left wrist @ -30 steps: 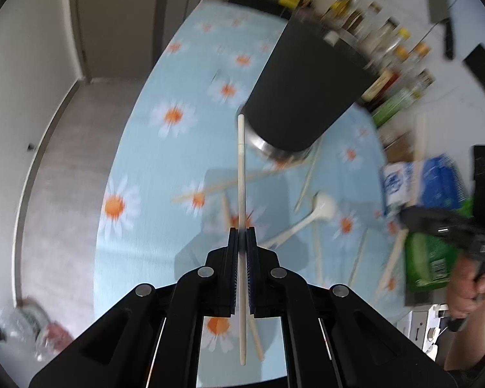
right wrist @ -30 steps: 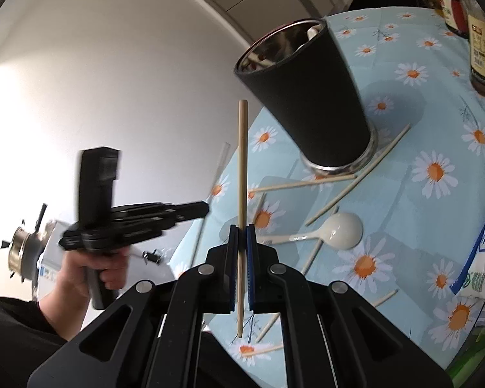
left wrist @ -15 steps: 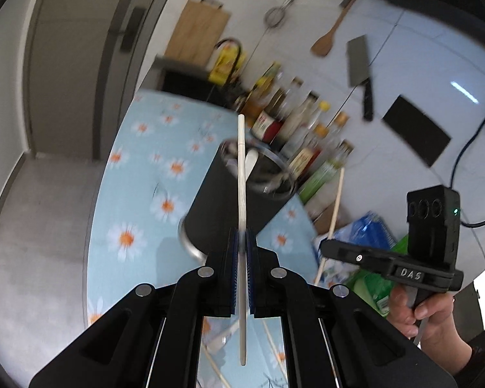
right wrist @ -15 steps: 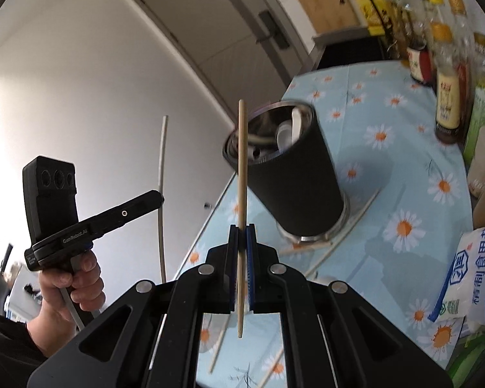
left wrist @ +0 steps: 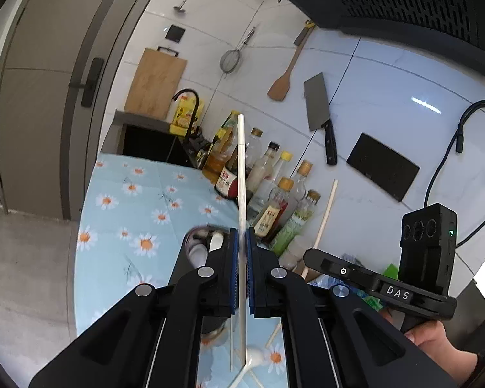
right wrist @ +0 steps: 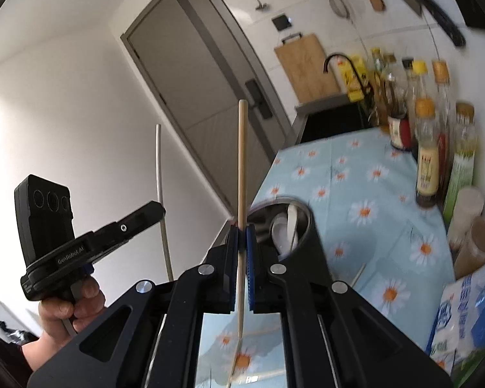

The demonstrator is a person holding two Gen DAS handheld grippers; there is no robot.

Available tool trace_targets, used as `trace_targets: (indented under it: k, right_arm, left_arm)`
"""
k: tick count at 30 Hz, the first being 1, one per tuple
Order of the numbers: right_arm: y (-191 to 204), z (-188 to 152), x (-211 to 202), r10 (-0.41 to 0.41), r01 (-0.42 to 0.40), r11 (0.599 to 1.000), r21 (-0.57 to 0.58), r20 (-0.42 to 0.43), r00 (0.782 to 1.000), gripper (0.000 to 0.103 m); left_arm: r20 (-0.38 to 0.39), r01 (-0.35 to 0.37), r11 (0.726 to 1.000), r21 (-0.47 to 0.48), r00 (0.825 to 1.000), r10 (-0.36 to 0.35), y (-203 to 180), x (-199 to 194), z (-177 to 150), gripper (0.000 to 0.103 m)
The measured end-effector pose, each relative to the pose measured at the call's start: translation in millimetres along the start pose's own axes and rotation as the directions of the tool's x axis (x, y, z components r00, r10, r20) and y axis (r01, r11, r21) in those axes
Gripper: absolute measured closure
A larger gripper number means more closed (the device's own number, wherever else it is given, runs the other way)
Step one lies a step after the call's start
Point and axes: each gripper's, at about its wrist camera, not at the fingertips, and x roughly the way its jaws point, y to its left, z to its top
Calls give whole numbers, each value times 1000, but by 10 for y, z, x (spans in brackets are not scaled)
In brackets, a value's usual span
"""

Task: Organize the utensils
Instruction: 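Carry both chopsticks upright over the black holder, then drop both chopsticks into the black holder by opening both grippers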

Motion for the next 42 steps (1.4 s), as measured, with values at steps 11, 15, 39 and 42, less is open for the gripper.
trace_targets:
  k: [11,15,39,42]
  right_arm:
    - [93,471,60,-16,21,999,-45,119,993,97]
    - [83,576,109,-24,31,998,-49,137,990,97]
    - [-103,587,509,-110,114,992,-58,76,991,90]
    - [-146,559,532,-124,126,991,-33,63,990,85]
  left_arm:
    - [137,27,998,61,990,-36,-32,136,364,99]
    - [178,32,996,79,983,-46,-32,192,469,99]
    - [94,4,998,67,996,-10,189,685,331,98]
    - [78,-13,998,61,997,8,223,699,300,97]
